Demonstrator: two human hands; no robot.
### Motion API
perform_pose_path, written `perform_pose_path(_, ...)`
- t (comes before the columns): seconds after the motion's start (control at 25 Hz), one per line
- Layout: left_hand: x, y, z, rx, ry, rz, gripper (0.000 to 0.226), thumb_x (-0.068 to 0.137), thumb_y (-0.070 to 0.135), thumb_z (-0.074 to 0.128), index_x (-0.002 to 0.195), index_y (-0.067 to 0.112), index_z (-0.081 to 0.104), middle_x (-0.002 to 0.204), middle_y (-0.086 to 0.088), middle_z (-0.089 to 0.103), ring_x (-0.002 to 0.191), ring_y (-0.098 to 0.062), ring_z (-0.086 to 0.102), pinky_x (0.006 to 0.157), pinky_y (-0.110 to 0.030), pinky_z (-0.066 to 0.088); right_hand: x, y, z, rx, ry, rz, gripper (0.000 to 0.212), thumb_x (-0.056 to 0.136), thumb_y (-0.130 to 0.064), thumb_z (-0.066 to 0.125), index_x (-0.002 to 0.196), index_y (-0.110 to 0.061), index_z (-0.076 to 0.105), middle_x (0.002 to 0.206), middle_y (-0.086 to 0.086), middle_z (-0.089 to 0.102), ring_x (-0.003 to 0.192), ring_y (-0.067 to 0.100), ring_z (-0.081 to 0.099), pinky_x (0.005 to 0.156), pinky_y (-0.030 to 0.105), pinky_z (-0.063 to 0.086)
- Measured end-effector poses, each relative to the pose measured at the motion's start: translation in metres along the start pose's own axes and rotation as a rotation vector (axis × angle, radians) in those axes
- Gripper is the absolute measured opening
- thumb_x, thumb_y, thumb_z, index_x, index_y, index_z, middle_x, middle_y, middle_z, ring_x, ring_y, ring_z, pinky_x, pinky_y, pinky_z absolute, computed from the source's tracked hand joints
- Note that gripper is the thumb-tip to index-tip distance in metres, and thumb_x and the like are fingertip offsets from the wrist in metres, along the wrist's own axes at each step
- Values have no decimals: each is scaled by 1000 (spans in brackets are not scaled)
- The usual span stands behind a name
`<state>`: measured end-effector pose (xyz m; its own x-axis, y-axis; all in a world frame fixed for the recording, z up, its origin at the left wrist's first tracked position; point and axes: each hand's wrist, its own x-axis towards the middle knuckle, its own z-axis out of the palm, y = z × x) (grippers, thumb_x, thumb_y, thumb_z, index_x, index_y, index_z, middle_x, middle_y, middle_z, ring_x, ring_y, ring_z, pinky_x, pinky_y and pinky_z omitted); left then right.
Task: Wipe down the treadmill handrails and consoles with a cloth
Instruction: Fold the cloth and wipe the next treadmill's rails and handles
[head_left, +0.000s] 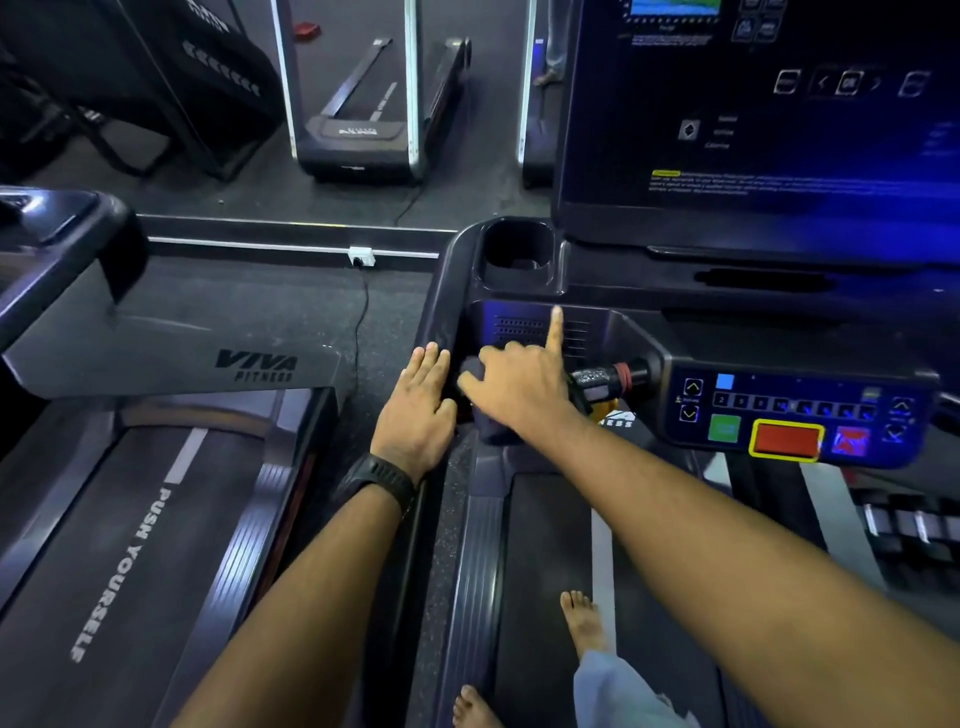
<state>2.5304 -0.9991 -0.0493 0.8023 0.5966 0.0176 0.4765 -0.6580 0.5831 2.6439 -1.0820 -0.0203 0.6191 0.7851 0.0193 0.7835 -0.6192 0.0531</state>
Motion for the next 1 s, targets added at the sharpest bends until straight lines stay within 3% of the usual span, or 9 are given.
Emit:
perform_pose_path(0.12,0,1,1,-7,-3,-9,66,91,5,44,155,10,27,164,-3,15,152,-12,4,116,-14,-4,-26,-6,25,-12,-27,-49,45,87,-57,52,120,-27,61,117,10,63,101,32,61,99,57,35)
perform_pose_path(0.2,-2,1,1,-9,-14,-6,67,90,5,44,155,10,26,164,-4,14,152,-12,3,119,-19,-2,-32,-8,25,-29,-30,-98,43,87,-56,55,120,-28,60,116,9,62,101,32,61,90,52,41)
perform_pose_path(0.28,-2,2,-1,-4,-17,3,68,90,5,45,155,10,25,165,-4,14,152,-12,3,119,-20,-1,5,-4,10,137,-105,13,37,89,-51,50,113,-28,65,113,7,66,103,33,63,88,47,45)
perform_pose_path(0.36,-2,3,-2,5,-26,7,70,89,6,46,155,10,24,165,-3,12,152,-12,1,121,-22,-1,19,-6,-2,231,-210,84,36,89,-48,49,110,-26,68,113,7,68,106,34,63,91,47,45)
perform_pose_path(0.52,-3,5,-3,31,-53,-14,73,89,11,50,156,12,20,165,-1,8,152,-10,-2,123,-27,2,-32,-10,30,-15,59,-39,37,86,-53,56,107,-25,64,105,5,64,98,29,61,92,51,41)
perform_pose_path(0.68,-3,4,-1,126,-83,14,79,88,16,52,157,10,14,166,-5,3,152,-14,-6,124,-29,0,20,-1,1,242,-209,91,39,86,-52,48,106,-25,69,107,5,69,100,32,64,86,45,44)
perform_pose_path(0.84,-5,2,0,174,-88,18,79,93,32,50,157,9,12,165,-5,1,152,-15,-7,124,-30,-2,-36,-1,29,14,94,-32,37,84,-53,52,105,-27,66,102,2,65,94,27,62,88,48,39)
perform_pose_path(0.88,-5,2,1,193,-100,27,80,90,36,47,157,8,11,165,-7,1,152,-17,-7,124,-32,-1,-25,5,28,33,52,-75,36,83,-52,53,104,-27,66,102,2,65,95,28,63,87,47,40)
perform_pose_path(1.0,-7,1,2,229,-119,39,92,76,40,37,157,7,10,165,-9,0,152,-19,-8,124,-34,-1,17,10,0,282,-180,89,34,83,-50,50,103,-28,68,107,4,69,101,32,65,83,42,43)
